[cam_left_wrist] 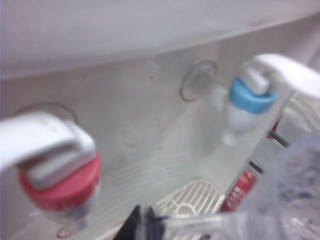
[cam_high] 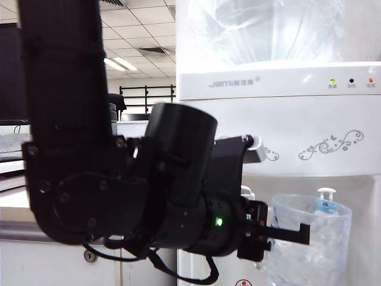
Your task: Pick up the plastic mug from the left desk, go to the cold water outlet of the water dispenser, press the vertical switch to get some water, then put the mug back on the desk.
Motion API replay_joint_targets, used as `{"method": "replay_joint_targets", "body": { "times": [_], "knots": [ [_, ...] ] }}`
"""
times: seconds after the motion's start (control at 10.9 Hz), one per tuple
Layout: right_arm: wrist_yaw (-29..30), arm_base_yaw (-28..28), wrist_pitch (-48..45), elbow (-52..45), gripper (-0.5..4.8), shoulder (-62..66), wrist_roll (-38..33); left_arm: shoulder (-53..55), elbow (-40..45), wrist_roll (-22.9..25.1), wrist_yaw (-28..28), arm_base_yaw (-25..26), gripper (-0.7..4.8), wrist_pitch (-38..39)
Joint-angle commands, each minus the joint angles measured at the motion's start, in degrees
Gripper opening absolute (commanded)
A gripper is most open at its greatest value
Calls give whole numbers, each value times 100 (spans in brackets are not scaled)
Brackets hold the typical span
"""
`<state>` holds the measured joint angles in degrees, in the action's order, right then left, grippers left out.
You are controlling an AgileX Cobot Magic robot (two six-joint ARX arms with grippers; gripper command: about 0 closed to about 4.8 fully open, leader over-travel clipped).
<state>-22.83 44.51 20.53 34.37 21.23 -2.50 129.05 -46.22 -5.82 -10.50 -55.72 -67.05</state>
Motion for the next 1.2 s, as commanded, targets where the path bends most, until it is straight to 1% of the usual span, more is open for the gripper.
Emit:
{"method": "replay_joint_targets", "body": {
  "times": [0.09,0.37,0.55,1.2],
  "knots": [
    [-2,0,0,20,-1,-39,0,127,-170,-20,175,7,-5,-245],
    [0,0,24,20,-1,-44,-2,271,-334,-20,173,7,-1,-190],
    [0,-7,28,20,-1,-44,0,282,-372,-20,173,2,27,-122],
    [-20,-7,55,17,-1,-44,-2,282,-372,-35,173,-2,27,-136]
  ]
}}
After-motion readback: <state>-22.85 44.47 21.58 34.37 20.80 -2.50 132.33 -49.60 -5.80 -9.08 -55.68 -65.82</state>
